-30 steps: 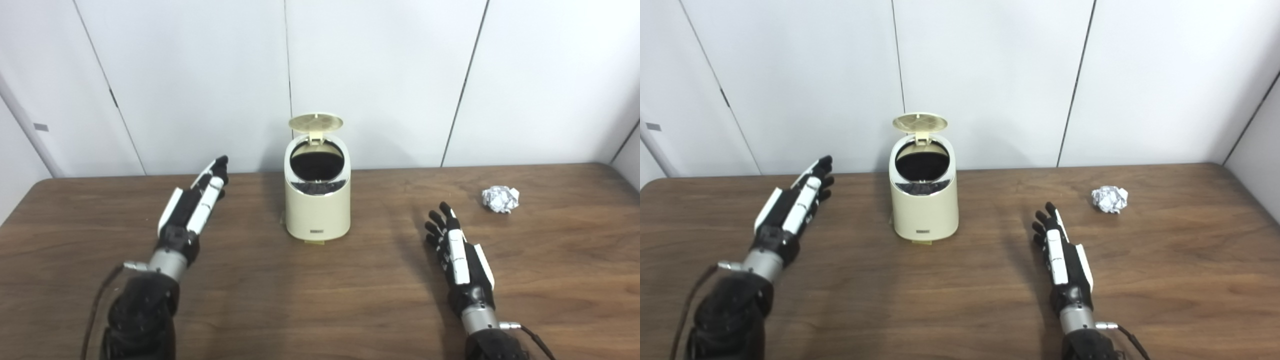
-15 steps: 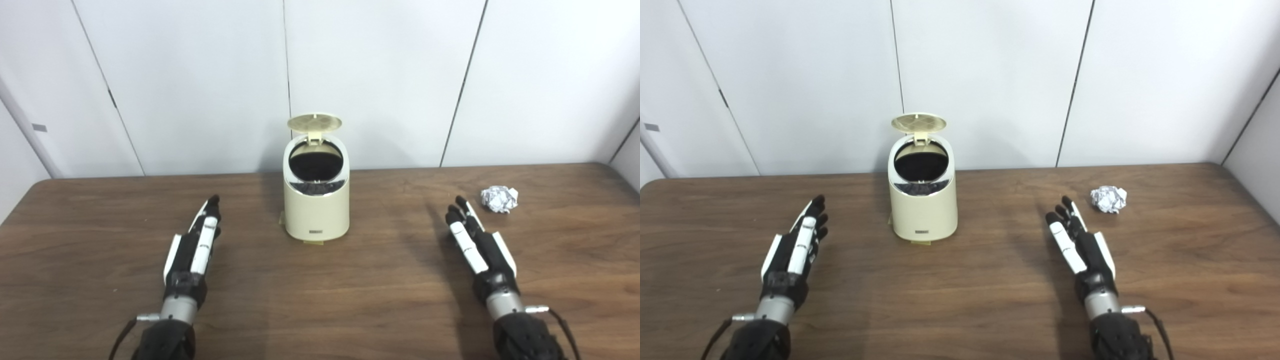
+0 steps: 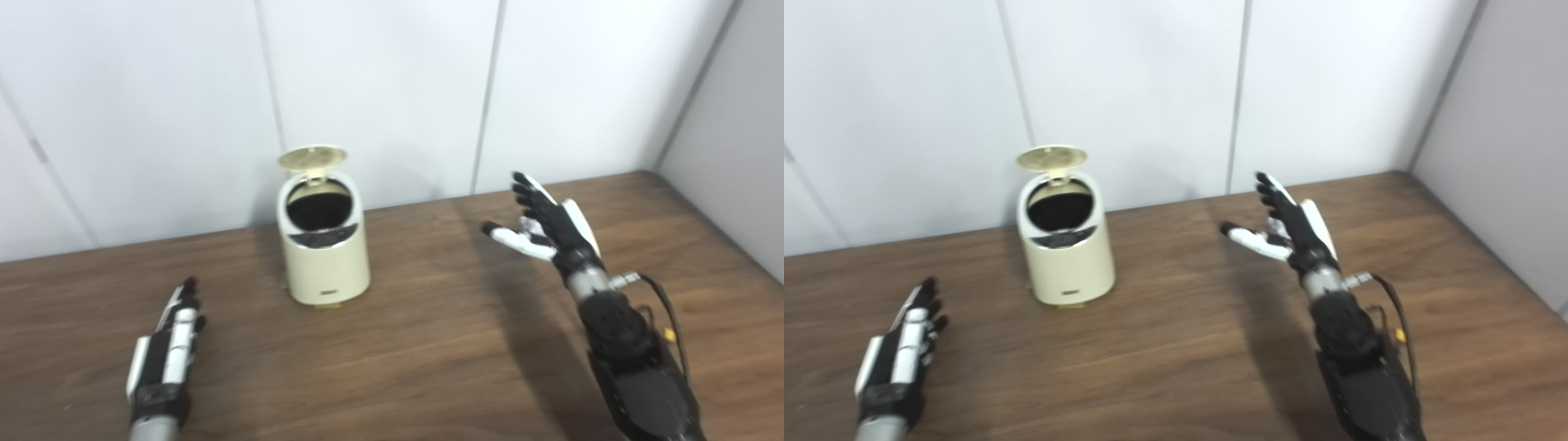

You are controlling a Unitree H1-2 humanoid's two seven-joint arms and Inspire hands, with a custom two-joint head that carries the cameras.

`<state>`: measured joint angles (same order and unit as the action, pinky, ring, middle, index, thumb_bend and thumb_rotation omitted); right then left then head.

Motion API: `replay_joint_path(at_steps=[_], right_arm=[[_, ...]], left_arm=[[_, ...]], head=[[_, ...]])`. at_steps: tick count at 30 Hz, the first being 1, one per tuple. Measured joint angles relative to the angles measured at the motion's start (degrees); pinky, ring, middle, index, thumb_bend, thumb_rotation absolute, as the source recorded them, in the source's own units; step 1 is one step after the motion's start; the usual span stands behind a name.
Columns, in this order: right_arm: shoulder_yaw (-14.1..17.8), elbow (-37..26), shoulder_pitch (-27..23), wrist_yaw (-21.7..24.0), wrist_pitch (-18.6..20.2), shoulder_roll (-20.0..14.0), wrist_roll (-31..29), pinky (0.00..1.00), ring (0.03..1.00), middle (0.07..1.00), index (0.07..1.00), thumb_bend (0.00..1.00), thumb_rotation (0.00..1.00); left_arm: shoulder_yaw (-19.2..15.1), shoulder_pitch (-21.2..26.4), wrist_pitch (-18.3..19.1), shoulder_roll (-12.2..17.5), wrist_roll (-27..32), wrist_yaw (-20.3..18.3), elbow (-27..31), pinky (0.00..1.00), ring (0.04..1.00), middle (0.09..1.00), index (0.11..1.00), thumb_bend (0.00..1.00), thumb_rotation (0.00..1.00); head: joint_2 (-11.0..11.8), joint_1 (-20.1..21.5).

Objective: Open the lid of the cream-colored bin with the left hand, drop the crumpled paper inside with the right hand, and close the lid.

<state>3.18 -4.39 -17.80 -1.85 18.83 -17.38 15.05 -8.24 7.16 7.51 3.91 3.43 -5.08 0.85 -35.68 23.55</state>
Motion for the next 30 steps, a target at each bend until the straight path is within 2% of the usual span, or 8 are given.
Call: replay_joint_path(at_steps=[9, 14, 19, 21, 24, 26, 27, 30], right_arm=[[-3.26, -2.86, -5.72, 4.43, 6.91, -8.07, 7.94, 0.77, 0.870, 0.881, 0.849, 0.75, 0.18], [-6.00, 0.18, -9.00, 8.85, 7.82, -13.33, 12.55, 0.67, 0.847, 0.902, 0.838, 0.83, 0.11], [-9.65, 6.06, -13.32, 18.23, 8.04, -17.90, 17.83, 0.76, 0.902, 0.921, 0.860, 0.88, 0.13], [-10.65, 8.73, -15.28, 21.88, 8.06, -18.83, 20.68, 0.71, 0.887, 0.924, 0.854, 0.89, 0.11], [-11.37, 12.56, -18.33, 25.48, 8.10, -18.69, 25.63, 0.45, 0.628, 0.716, 0.863, 0.88, 0.05], [-12.31, 14.51, -20.06, 27.79, 8.11, -18.64, 28.12, 0.54, 0.676, 0.744, 0.870, 0.87, 0.07], [-12.94, 15.31, -20.74, 28.84, 8.10, -18.60, 29.27, 0.67, 0.804, 0.863, 0.858, 0.89, 0.07], [-14.56, 20.18, -23.00, 30.21, 8.05, -17.77, 31.74, 0.76, 0.875, 0.904, 0.850, 0.89, 0.08]], left_arm=[[-0.23, 0.03, 0.09, 1.94, 3.05, -0.37, -0.32, 1.00, 1.000, 1.000, 1.000, 0.53, 0.84], [0.30, 0.01, 0.48, 2.56, 3.10, -0.37, -0.16, 1.00, 1.000, 1.000, 1.000, 0.55, 0.85], [0.55, -0.02, 2.56, 2.87, 3.36, -0.36, 1.99, 1.00, 1.000, 1.000, 1.000, 0.55, 0.83], [0.58, -0.14, 3.44, 2.89, 3.65, -0.40, 2.63, 1.00, 1.000, 1.000, 1.000, 0.54, 0.83], [0.82, -0.17, 4.60, 3.00, 3.69, -0.42, 3.83, 1.00, 1.000, 1.000, 1.000, 0.53, 0.86], [0.96, -0.18, 5.07, 3.03, 3.70, -0.42, 4.23, 1.00, 1.000, 1.000, 1.000, 0.53, 0.85], [0.95, -0.18, 5.33, 3.03, 3.72, -0.41, 4.50, 1.00, 1.000, 1.000, 1.000, 0.54, 0.85], [0.94, -0.19, 5.98, 3.04, 3.71, -0.26, 5.46, 1.00, 1.000, 1.000, 1.000, 0.54, 0.85]], head=[[-0.26, 5.02], [-1.23, 5.37], [-2.02, 5.11], [-2.11, 5.02], [-2.37, 4.76], [-2.46, 4.67], [-2.55, 4.67], [-2.64, 3.62]])
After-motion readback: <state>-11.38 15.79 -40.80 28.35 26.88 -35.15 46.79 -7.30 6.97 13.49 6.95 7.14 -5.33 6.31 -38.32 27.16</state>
